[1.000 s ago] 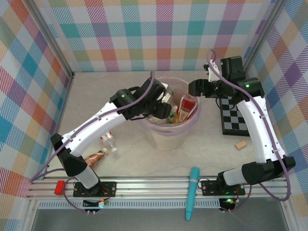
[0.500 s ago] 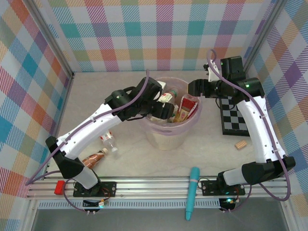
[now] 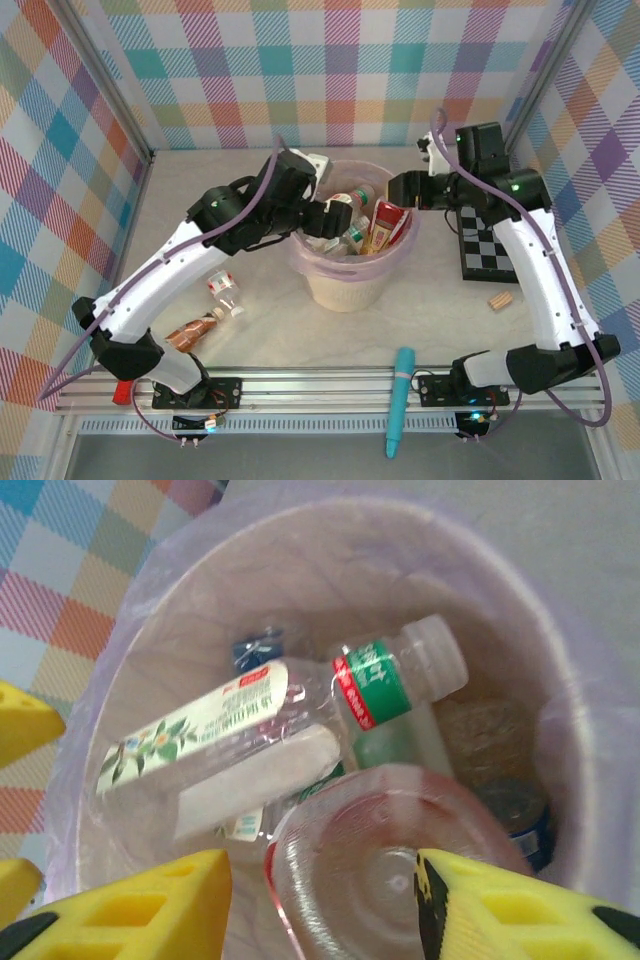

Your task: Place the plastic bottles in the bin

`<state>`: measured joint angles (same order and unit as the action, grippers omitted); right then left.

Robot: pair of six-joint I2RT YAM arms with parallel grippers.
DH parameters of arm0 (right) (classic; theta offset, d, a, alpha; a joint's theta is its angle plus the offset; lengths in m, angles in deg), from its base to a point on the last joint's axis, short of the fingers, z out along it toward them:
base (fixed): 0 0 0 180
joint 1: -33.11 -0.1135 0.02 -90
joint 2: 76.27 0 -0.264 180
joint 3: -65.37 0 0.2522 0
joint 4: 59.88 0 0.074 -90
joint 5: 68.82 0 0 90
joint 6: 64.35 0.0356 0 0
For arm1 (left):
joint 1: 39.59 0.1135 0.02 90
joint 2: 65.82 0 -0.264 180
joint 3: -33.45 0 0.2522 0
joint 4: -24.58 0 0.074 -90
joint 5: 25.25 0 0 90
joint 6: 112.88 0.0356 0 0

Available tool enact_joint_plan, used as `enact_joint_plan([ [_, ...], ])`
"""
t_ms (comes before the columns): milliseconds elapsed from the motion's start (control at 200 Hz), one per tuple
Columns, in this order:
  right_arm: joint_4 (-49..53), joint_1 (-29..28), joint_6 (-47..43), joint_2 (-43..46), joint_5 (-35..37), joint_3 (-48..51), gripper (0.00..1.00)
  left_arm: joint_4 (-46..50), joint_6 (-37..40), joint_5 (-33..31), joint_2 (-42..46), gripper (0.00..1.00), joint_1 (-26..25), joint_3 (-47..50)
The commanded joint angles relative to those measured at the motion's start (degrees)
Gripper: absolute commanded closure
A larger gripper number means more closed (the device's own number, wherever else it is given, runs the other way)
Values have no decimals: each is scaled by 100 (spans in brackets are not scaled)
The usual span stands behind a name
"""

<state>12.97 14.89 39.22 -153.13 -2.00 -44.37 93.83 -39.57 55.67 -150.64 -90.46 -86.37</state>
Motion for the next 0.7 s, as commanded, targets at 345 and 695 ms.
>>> enact_joint_plan([
  [345,22,-120,-18,-151,96,-364,46,125,-45,-92,50,20,77,-81],
  [695,18,133,0,-176,692,-604,31,867,-710,-629,1664,13,1279,1169],
])
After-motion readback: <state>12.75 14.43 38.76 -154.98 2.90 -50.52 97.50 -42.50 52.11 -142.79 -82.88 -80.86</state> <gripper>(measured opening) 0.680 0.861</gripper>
